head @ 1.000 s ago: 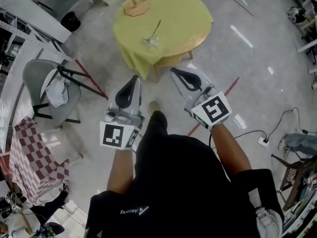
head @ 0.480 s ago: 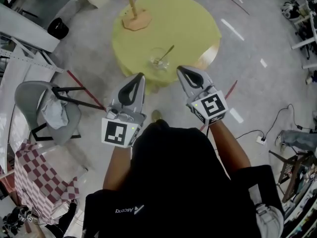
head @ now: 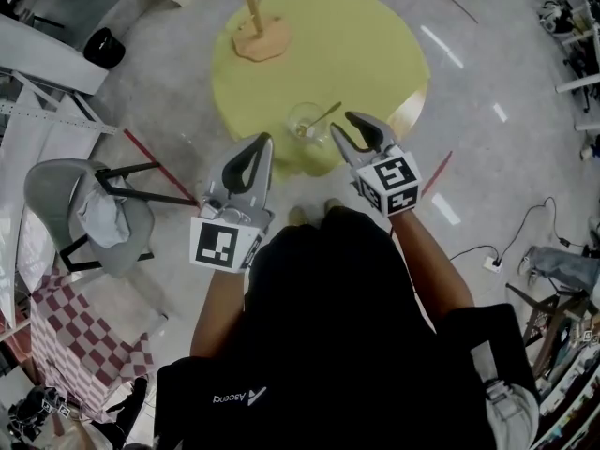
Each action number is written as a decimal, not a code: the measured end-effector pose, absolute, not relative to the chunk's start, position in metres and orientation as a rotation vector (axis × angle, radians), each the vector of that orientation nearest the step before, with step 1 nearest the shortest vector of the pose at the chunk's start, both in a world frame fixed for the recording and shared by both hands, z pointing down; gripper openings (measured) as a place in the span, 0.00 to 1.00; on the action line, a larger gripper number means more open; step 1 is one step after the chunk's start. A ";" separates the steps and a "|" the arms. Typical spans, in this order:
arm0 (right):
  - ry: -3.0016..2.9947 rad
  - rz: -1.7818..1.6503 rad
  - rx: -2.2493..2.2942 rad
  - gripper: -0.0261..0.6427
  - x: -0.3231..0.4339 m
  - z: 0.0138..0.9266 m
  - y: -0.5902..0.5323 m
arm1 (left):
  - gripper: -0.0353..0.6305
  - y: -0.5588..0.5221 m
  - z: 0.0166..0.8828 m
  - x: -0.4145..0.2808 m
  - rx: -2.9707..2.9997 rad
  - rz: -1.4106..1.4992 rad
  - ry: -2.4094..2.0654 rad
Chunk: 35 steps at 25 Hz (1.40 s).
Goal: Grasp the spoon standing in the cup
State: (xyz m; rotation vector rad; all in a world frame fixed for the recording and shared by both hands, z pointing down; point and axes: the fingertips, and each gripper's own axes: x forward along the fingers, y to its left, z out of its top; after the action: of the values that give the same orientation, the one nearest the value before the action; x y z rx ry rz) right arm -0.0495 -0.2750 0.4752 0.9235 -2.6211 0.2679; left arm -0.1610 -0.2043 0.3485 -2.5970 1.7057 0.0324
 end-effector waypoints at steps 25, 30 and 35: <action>-2.684 0.348 0.659 0.05 -0.090 0.484 -0.299 | 0.07 -0.216 0.358 -0.171 -2.454 -0.023 1.972; -2.757 0.299 0.639 0.05 -0.083 0.444 -0.288 | 0.07 -0.213 0.354 -0.169 -2.449 -0.006 1.959; -2.833 0.261 0.637 0.05 -0.065 0.393 -0.274 | 0.07 -0.208 0.341 -0.167 -2.437 0.020 1.944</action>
State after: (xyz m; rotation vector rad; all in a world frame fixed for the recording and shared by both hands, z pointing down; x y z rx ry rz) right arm -0.0653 -0.2745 0.3928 0.6373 -2.8328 0.2612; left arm -0.1674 -0.2083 0.3413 -2.4368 1.9437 0.0205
